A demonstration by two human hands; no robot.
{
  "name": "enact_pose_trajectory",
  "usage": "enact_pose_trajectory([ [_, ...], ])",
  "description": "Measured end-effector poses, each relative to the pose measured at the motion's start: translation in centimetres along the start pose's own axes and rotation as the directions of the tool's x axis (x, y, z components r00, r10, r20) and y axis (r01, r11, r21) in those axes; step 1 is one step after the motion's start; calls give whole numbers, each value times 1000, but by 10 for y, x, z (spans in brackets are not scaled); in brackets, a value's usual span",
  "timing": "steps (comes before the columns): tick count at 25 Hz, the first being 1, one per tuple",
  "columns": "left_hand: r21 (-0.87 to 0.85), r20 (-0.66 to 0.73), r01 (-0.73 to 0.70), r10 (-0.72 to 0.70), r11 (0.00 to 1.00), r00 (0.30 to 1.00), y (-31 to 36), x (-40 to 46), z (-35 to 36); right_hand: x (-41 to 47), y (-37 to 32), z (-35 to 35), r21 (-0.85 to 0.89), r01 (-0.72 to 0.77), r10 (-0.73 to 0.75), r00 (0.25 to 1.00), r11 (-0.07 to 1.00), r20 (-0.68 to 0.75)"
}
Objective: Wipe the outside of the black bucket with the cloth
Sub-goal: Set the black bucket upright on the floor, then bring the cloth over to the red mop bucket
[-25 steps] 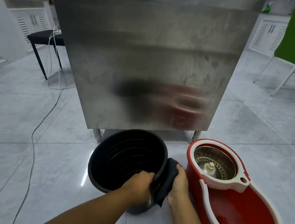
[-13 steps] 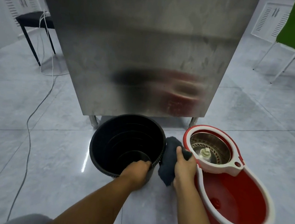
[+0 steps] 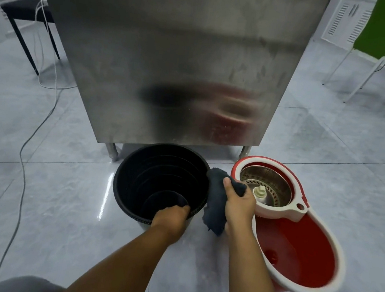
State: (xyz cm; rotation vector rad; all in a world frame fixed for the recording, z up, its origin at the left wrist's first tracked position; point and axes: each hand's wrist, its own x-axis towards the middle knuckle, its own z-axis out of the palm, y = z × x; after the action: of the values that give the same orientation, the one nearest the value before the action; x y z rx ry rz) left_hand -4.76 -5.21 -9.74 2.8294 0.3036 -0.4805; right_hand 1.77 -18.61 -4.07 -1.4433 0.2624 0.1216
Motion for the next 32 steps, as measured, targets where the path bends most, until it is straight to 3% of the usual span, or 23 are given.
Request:
enact_pose_trajectory([
  [2,-361,9,2,2,932,1000,-7,0,-5,-1,-8,-3,9,4,-5,999,1000,48],
  [4,-799,-98,-42,-60,600,993,-8,4,-31,-1,-18,-5,-23,9,-7,993,1000,118],
  [6,-959,-116,-95,-67,267,991,-5,11,-64,1,-30,-6,-56,16,-2,972,998,236],
  [8,-991,-88,-94,71,93,994,2,16,-90,2,-46,-4,-51,53,-32,938,997,345],
  [10,-996,-84,-87,198,5,977,13,16,-107,9,-63,-3,-21,93,-78,920,995,385],
  [11,-995,-97,-95,196,-16,976,21,19,-112,16,-71,-3,-31,103,-85,926,994,368],
  [14,-975,-222,-222,-4,30,975,50,35,-128,55,-85,-11,-127,14,32,933,992,358],
  [16,-957,-288,-278,-148,84,946,72,47,-136,77,-86,-21,-168,-146,206,880,975,429],
  [19,-985,-167,-172,-257,3,952,92,72,-136,105,-81,-34,-77,-253,259,847,965,464],
  [22,-994,12,-5,-161,-107,987,96,94,-130,133,-75,-44,27,-208,187,923,978,335],
  [24,-1000,-9,-6,-167,17,986,98,108,-119,153,-65,-49,14,-148,141,967,989,212],
  [26,-976,-125,-92,-165,199,978,99,123,-104,171,-52,-54,-49,-112,119,978,992,171],
  [30,-769,-269,-143,-112,623,957,101,154,-72,195,-26,-54,-348,-61,135,971,935,195],
  [32,-633,-290,-141,-65,761,955,105,162,-56,202,-18,-48,-439,-27,140,964,898,227],
])
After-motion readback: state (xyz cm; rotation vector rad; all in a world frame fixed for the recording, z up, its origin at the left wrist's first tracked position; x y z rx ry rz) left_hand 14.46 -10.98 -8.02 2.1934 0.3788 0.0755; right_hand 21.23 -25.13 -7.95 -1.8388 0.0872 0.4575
